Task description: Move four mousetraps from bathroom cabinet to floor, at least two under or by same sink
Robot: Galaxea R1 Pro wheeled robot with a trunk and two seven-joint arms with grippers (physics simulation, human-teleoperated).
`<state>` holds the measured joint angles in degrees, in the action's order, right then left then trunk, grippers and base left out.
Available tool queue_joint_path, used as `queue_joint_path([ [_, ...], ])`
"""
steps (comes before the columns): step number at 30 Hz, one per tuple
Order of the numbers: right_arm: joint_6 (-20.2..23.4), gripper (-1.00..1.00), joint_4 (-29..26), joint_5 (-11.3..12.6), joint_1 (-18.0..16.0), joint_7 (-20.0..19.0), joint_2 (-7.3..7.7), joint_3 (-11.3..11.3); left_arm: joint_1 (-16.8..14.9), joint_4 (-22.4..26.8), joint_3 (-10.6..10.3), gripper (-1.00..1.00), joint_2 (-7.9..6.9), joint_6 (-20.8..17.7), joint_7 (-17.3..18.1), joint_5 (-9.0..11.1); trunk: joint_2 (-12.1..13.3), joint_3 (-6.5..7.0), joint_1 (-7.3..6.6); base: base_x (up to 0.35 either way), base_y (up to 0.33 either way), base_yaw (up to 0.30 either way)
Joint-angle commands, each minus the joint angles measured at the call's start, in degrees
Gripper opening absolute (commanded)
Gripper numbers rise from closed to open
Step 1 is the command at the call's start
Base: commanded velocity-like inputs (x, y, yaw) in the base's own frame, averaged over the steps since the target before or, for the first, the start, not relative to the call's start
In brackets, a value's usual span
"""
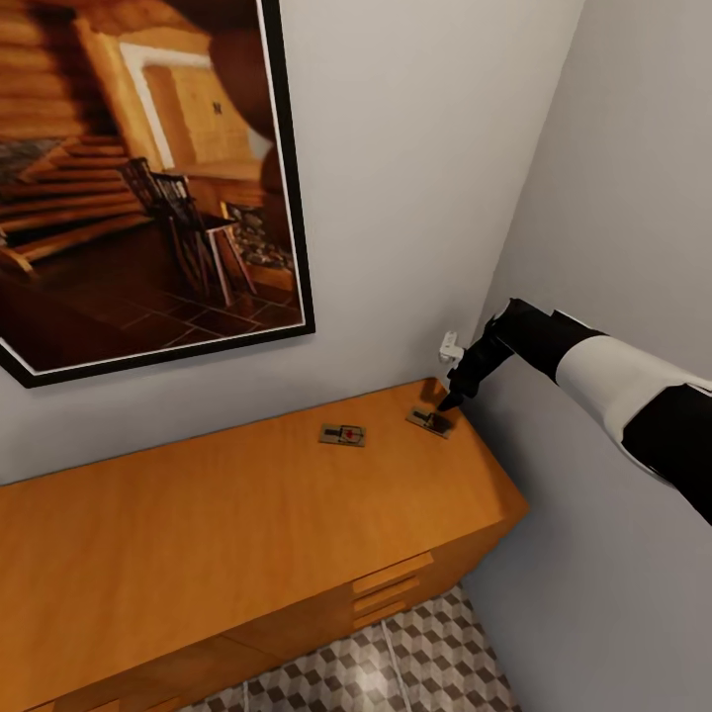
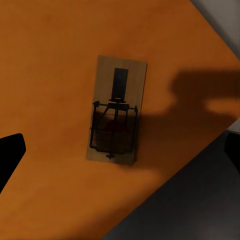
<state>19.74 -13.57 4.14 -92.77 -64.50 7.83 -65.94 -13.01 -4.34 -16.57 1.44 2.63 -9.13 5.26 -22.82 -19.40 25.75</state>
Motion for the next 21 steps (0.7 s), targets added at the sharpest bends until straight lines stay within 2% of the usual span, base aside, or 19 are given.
queue_joint_path([
  [1, 0.56, 1.00, -0.15, 0.43, -0.05, -0.06, 0.08, -0.33, -0.10, -0.23, -0.48, 1.00, 0.05, 0.29, -0.07, 0.54, -0.10, -0.10, 0.03, 0.000, 0.000, 0.000],
  [21, 0.56, 1.00, -0.15, 0.43, -0.04, -0.01, 0.08, -0.33, -0.04, -0.23, -0.48, 1.00, 0.05, 0.28, -0.04, 0.54, -0.10, -0.99, 0.03, 0.000, 0.000, 0.000],
])
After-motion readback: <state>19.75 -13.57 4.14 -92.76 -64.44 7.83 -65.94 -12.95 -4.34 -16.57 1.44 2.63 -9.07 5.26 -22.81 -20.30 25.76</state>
